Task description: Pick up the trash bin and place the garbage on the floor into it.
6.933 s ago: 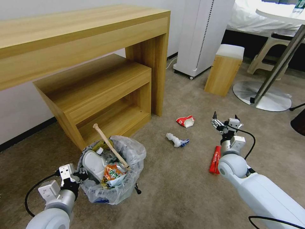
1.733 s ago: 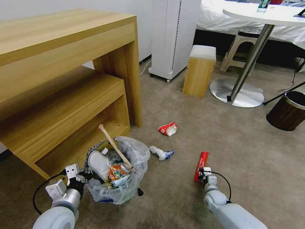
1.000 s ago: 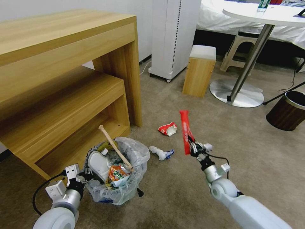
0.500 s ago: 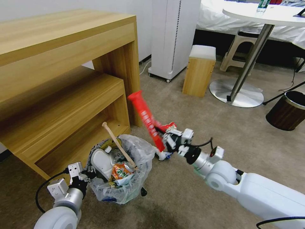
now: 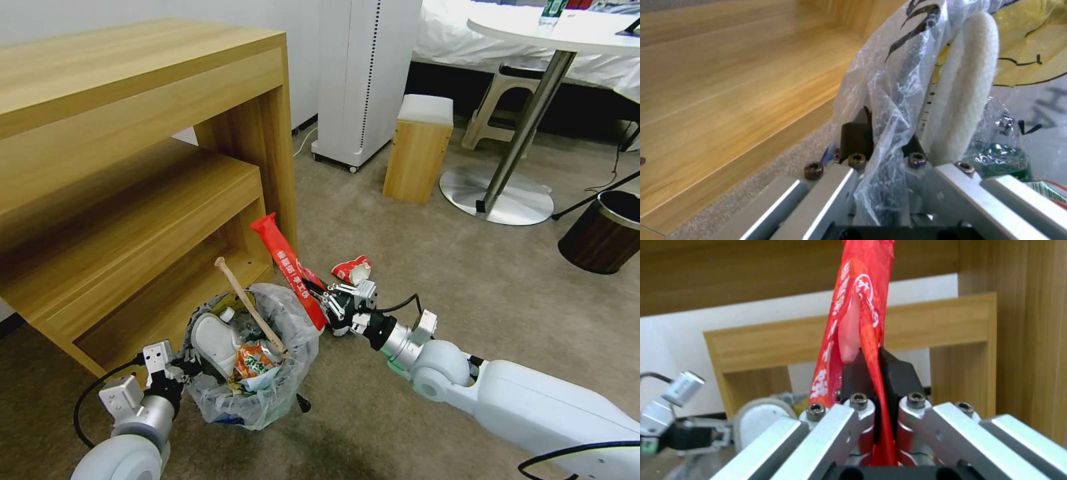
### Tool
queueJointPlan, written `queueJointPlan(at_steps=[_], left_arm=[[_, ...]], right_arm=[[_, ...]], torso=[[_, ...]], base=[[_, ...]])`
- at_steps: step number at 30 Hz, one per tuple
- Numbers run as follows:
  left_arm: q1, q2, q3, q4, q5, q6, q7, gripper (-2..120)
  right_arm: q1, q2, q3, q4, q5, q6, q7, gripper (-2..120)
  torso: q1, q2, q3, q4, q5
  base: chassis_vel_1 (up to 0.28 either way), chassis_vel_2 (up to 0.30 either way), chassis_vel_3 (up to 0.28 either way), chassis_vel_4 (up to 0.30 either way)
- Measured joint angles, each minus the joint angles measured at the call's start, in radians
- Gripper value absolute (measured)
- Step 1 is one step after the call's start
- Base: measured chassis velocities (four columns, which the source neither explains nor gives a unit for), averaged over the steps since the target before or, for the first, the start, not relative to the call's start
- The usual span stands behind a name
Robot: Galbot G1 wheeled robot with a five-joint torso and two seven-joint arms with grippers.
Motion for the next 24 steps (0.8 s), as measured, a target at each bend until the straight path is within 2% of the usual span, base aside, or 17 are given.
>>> queueJointPlan(at_steps=[6, 13, 24], left_arm=[[0.003, 0.004, 0.002, -0.005, -0.003, 0.0, 0.001, 1], [0.006, 0.011, 0.001, -0.017, -0.01, 0.0, 0.001, 1], [-0.002, 0.01, -0.002, -0.01, -0.015, -0.001, 0.001, 1]], right_arm=[[0.025, 0.04, -0.036, -0.056, 0.003, 0.0, 0.0, 1], [0.092, 0.109, -0.132, -0.132, 0.007, 0.004, 0.001, 1], [0.133, 0.149, -0.197, -0.134, 0.008, 0.004, 0.015, 1]], torso=[[0.0, 0.0, 0.0, 0.0002, 0.0001], [0.0, 0.0, 0.0, 0.0002, 0.0], [0.0, 0.0, 0.0, 0.0002, 0.0]], base=[[0.0, 0.0, 0.0, 0.0], [0.0, 0.0, 0.0, 0.0], [0.0, 0.0, 0.0, 0.0]])
